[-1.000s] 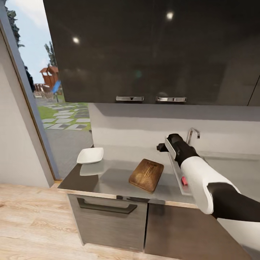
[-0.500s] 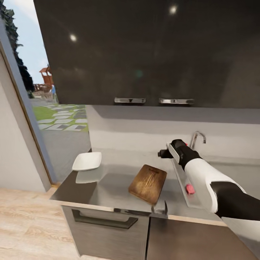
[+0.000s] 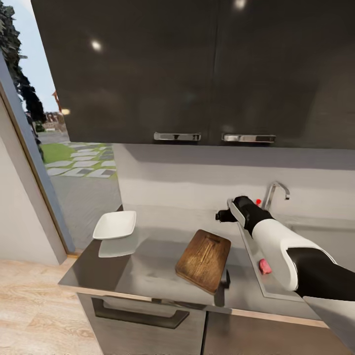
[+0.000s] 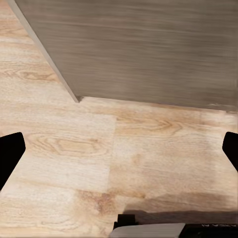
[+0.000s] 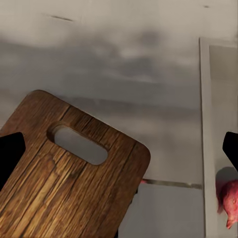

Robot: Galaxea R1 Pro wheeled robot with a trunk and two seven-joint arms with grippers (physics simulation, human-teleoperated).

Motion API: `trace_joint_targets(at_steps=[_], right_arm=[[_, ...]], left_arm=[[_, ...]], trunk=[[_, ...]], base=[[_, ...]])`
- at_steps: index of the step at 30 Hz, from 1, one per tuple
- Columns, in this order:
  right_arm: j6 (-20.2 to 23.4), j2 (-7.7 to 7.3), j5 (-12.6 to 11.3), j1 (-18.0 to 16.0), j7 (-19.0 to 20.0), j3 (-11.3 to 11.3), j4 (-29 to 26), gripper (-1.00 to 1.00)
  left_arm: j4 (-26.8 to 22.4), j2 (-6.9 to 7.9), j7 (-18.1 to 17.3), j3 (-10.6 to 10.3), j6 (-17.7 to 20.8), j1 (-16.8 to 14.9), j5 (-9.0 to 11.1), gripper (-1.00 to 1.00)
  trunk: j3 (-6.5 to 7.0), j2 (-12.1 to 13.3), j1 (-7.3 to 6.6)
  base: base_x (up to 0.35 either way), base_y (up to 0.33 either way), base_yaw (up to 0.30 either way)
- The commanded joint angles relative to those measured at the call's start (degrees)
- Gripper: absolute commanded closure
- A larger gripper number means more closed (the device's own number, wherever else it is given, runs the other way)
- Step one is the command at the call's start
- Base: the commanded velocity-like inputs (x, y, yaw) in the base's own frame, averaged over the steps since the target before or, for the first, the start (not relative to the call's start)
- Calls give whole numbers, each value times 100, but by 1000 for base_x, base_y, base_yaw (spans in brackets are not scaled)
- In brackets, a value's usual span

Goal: In the kitchen, take the Vidalia onion out of the sink, dice it on the chopping board with the paring knife, put the diced onion into the bowl on the countertop, then place both the paring knife and the chopping board into the sink.

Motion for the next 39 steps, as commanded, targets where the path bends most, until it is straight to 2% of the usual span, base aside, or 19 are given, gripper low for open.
trace_joint_targets(at_steps=[1,8,39], right_arm=[[-9,0,2,-3,-19,0,20,-100],[-318,-42,12,-3,-19,-8,248,-100],[-357,-184,7,24,-19,-2,317,-100]], left_arm=[[0,0,2,3,-15,-2,0,-100],[0,0,2,3,-15,-2,0,-100],[9,0,2,-6,-16,-2,0,-100]], trunk=[[-18,-10,3],[-81,-10,3],[-363,-10,3]], base=[[5,0,0],[1,0,0],[39,0,0]])
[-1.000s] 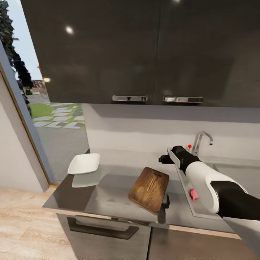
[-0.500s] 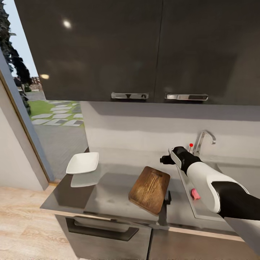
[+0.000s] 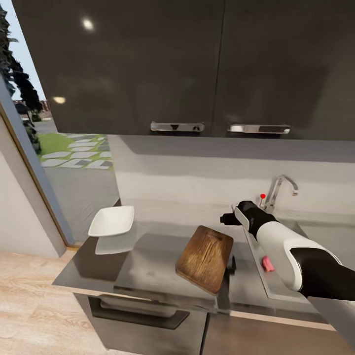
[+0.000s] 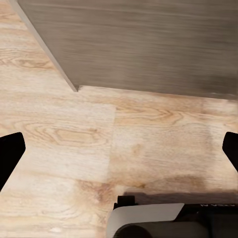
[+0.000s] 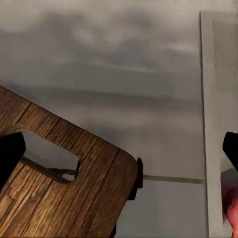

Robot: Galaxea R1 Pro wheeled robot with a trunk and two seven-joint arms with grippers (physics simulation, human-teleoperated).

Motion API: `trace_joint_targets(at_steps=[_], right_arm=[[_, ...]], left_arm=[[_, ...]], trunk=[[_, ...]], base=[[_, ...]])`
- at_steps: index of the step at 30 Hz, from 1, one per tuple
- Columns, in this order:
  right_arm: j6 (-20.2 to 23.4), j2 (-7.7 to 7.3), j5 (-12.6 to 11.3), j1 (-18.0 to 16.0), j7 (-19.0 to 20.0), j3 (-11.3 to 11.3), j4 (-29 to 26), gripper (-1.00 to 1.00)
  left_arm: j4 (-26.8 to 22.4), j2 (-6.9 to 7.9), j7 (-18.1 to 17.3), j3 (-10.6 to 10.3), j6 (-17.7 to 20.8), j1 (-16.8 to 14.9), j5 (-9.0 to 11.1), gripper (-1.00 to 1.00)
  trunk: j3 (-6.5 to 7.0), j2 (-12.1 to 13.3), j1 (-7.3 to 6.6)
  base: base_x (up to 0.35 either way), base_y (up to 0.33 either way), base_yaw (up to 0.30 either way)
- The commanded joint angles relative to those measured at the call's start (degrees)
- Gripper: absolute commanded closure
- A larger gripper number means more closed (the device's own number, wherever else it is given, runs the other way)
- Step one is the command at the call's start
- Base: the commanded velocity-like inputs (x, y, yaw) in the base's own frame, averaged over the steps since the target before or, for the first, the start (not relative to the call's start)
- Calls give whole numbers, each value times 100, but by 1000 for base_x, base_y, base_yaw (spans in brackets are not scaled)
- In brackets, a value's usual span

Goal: In the kitchen, take the Vidalia onion out of the sink, dice it on the chopping board with the paring knife, put the diced onion into the bowl on the countertop, then place both the paring knife and the chopping board into the sink.

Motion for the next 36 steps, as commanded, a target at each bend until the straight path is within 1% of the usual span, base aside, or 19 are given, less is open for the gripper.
trace_joint_targets(at_steps=[1,6,17,21,24,36], right_arm=[[30,-1,1,-4,-12,0,-8,-100],[30,-3,0,-4,-12,2,-8,-100],[25,7,-8,-4,-12,10,26,-100],[-96,10,-8,-4,-12,11,107,-100],[-267,14,-9,-4,-12,11,257,-100],[-330,19,-9,-4,-12,11,340,-100]], left_arm=[[-3,0,2,2,-13,-2,0,-100],[-3,0,2,3,-12,-2,0,-100],[-3,0,2,5,-15,-2,0,-100],[-3,0,-1,4,-15,-2,0,-100],[5,0,0,3,-13,-2,0,-100],[76,0,-6,2,-13,-2,-12,-100]], trunk=[[-21,-12,5],[-67,-12,5],[-167,-12,5],[-203,-12,5],[-230,-12,5],[-339,-12,5]], base=[[197,0,0],[122,0,0],[9,0,0],[0,0,0],[0,0,0],[-2,1,0]])
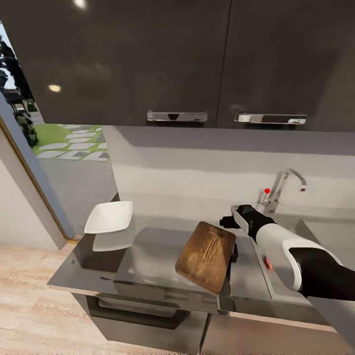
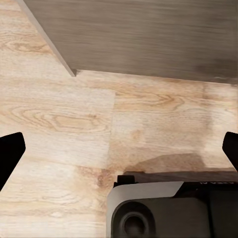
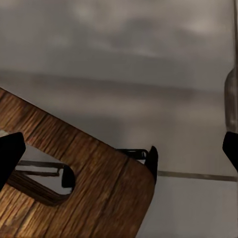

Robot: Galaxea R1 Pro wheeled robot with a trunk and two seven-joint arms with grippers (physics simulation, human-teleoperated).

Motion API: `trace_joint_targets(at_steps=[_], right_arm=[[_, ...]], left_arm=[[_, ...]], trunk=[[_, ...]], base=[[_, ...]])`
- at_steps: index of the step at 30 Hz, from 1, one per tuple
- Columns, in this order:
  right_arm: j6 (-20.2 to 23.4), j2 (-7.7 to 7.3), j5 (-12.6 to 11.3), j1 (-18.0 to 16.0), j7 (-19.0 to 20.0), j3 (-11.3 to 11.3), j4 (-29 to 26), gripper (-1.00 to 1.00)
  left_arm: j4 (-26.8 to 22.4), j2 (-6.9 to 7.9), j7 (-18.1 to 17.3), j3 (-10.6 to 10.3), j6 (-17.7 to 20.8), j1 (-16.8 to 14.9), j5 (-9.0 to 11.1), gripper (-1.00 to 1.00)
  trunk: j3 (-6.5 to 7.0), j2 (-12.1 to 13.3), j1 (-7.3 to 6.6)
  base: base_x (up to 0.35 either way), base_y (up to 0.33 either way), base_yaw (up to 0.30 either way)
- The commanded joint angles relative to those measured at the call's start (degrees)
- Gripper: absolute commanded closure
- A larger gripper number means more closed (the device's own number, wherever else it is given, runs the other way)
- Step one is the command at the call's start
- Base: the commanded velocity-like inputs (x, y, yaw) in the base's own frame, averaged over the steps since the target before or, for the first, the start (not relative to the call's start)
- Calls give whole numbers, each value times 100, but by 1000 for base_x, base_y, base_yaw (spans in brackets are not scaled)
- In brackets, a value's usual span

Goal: In the kitchen, take the Vidalia onion out of the sink, dice it on the chopping board with the paring knife, put the diced onion into the bowl on the countertop, then place both the paring knife and the chopping board into the sink.

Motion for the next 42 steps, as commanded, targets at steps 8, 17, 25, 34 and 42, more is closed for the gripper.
trace_joint_targets(at_steps=[8,17,25,34,42], right_arm=[[31,17,1,-3,-12,9,2,-100],[31,18,1,-3,-12,6,2,-100],[31,11,1,-3,-12,3,3,-100],[31,11,1,-3,-12,8,2,-100],[31,10,1,-3,-12,5,2,-100]], left_arm=[[-2,0,0,2,-15,-2,6,-100],[-2,0,0,1,-16,-2,3,-100],[0,-3,0,1,-16,-2,1,-100],[2,-8,0,-1,-16,-2,-2,-100],[1,-9,0,-4,-16,-2,11,-100]], trunk=[[-84,-12,3],[-166,-12,3],[-239,-12,3],[-321,-12,3],[-393,-12,3]], base=[[-23,19,0],[0,0,0],[0,0,0],[0,0,0],[0,0,0]])
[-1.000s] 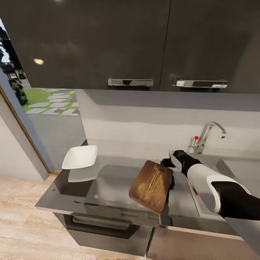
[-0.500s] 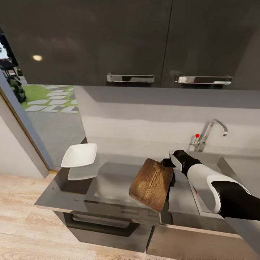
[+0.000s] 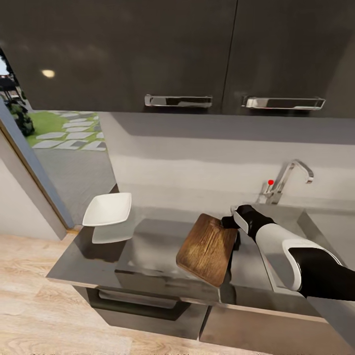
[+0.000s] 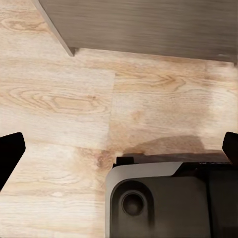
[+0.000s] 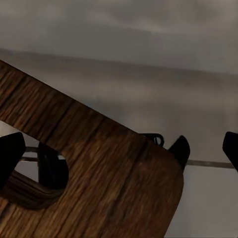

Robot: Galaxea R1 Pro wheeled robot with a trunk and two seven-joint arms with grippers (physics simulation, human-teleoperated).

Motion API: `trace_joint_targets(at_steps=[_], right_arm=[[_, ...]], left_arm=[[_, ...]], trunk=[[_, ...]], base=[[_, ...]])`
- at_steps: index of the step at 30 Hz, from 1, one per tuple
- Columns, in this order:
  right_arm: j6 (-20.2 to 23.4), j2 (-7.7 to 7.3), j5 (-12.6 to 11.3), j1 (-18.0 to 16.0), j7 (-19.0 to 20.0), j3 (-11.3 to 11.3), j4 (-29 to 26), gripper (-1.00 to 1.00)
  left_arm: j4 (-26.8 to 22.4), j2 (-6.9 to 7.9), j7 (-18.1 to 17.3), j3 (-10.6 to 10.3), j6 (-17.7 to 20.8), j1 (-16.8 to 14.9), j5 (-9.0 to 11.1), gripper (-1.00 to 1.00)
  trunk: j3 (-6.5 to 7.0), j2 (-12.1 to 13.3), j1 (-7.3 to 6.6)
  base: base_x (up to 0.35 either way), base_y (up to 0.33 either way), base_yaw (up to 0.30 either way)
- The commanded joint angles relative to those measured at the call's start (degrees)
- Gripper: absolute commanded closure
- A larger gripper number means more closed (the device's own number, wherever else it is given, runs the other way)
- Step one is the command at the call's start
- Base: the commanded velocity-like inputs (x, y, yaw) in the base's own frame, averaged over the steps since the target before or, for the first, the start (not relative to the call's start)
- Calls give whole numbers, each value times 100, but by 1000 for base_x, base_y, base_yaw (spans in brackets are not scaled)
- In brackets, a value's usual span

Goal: In the kitchen, take the Vidalia onion out of the sink, dice it on the chopping board with the paring knife, put the diced onion into the bowl on the countertop, then place both the paring knife and the chopping board into the sink.

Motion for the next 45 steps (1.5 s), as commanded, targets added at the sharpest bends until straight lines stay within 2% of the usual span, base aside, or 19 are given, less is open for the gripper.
trace_joint_targets(at_steps=[1,17,37,38,45], right_arm=[[31,0,1,-3,-12,1,-8,-100],[31,-7,1,-3,-11,-2,-10,-100],[31,-9,1,-3,-12,-2,-8,-100],[31,-4,1,-3,-12,-2,-8,100],[31,-7,1,-3,-12,-2,-9,100]], left_arm=[[-2,0,1,1,-14,-2,1,-100],[4,0,1,4,-14,-2,1,-100],[4,0,1,-1,-14,-2,1,-100],[4,0,1,-1,-14,-2,1,-100],[4,0,1,-1,-14,-2,1,-100]], trunk=[[-20,-11,3],[-157,-11,3],[-166,-11,3],[-166,-11,3],[-166,-11,3]], base=[[0,0,0],[0,0,2],[0,0,0],[0,0,0],[0,0,0]])
